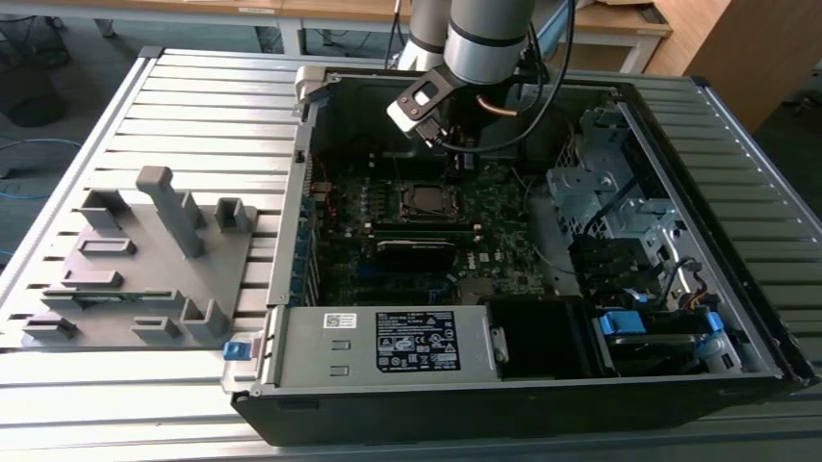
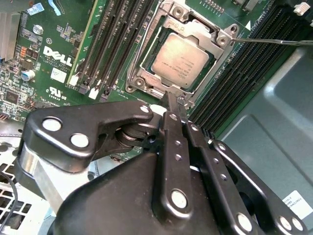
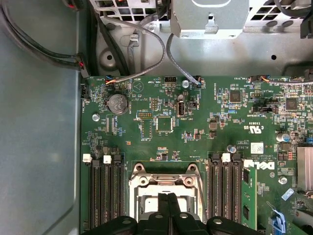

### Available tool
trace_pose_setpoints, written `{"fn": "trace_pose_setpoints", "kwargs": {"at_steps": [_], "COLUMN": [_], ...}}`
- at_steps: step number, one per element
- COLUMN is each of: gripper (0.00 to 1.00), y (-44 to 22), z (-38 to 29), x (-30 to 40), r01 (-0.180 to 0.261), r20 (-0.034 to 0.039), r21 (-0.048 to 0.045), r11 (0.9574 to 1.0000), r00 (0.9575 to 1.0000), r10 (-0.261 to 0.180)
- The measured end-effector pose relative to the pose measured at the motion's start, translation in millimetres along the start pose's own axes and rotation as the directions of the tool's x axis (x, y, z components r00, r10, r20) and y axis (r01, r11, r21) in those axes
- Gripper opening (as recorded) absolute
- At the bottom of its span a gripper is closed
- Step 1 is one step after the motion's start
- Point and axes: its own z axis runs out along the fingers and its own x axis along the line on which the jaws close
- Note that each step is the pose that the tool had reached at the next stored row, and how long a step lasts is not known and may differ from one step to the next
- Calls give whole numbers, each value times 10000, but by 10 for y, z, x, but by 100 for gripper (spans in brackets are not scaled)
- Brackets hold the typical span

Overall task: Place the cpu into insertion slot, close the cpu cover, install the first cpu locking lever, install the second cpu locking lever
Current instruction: 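Close the cpu cover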

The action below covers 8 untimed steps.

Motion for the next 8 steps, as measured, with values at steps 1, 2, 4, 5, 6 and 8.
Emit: {"fn": "trace_pose_setpoints", "kwargs": {"at_steps": [1,2,4,5,6,8], "gripper": [10,10,10,10,10,10], "y": [0,0,0,0,-1,-4], "z": [0,0,0,0,0,1], "x": [0,0,0,0,0,0], "r01": [0,1,13,26,28,30], "r20": [0,1,1,1,1,0], "r21": [0,0,0,1,1,-1], "r11": [10000,10000,10000,10000,10000,10000], "r00": [10000,10000,10000,10000,10000,10000], "r10": [0,-1,-13,-26,-28,-30]}}
